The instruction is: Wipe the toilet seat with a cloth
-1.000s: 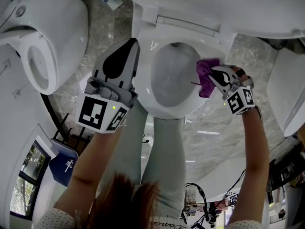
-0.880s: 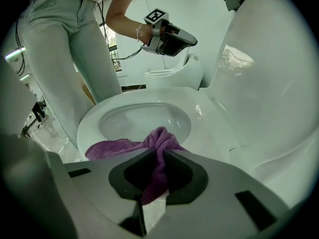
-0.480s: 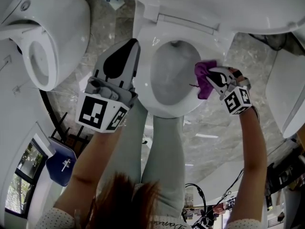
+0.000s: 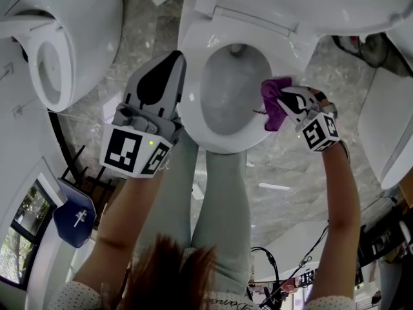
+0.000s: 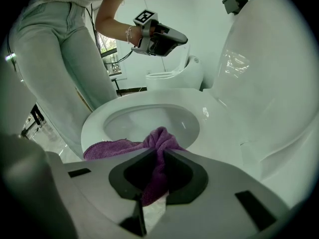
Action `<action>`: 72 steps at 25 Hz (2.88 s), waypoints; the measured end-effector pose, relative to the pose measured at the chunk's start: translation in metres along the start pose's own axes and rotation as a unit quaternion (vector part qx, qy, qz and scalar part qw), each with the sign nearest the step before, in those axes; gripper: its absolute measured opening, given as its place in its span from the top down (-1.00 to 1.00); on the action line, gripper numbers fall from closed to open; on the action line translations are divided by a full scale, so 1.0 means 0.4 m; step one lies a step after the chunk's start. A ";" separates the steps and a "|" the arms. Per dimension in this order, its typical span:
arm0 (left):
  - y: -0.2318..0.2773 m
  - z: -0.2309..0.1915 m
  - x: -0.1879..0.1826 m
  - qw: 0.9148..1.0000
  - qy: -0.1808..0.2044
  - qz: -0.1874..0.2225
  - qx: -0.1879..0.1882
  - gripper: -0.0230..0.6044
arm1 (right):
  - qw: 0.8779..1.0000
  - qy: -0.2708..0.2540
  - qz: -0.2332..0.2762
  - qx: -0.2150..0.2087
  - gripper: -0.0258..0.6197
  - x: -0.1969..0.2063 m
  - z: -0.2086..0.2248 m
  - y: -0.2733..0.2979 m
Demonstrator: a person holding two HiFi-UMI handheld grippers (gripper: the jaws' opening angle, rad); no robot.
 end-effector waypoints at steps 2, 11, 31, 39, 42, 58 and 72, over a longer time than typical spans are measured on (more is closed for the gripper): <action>-0.010 0.006 0.006 1.000 -0.001 0.001 -0.005 0.91 | 1.000 0.002 0.002 -0.001 0.72 0.003 -0.002 0.001; -0.060 0.038 0.040 1.000 -0.007 0.009 -0.026 0.91 | 0.999 0.029 0.018 -0.006 0.72 0.010 -0.026 0.003; -0.162 0.043 0.084 0.998 -0.020 0.028 -0.058 0.91 | 0.998 0.049 0.017 -0.023 0.73 0.011 -0.091 0.019; -0.183 0.037 0.095 0.999 -0.028 0.021 -0.031 0.91 | 0.998 0.065 0.003 -0.010 0.73 0.001 -0.111 0.025; -0.197 0.033 0.101 0.999 -0.023 0.015 -0.021 0.91 | 0.997 0.076 -0.003 0.000 0.72 0.000 -0.126 0.031; -0.229 0.003 0.115 1.000 0.005 0.007 0.001 0.91 | 0.993 0.112 -0.011 0.032 0.73 -0.007 -0.188 0.047; -0.243 0.011 0.147 0.999 0.026 -0.016 0.013 0.91 | 0.986 0.157 0.003 0.051 0.73 -0.036 -0.294 0.070</action>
Point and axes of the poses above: the fingertips, and each gripper's own axes: y forward along the fingers, z to its right, x out of its underside, the point moved 2 cm from there along -y, backward along the fingers, and after that the axes turned 3 degrees about y, right-handed, at the moved point
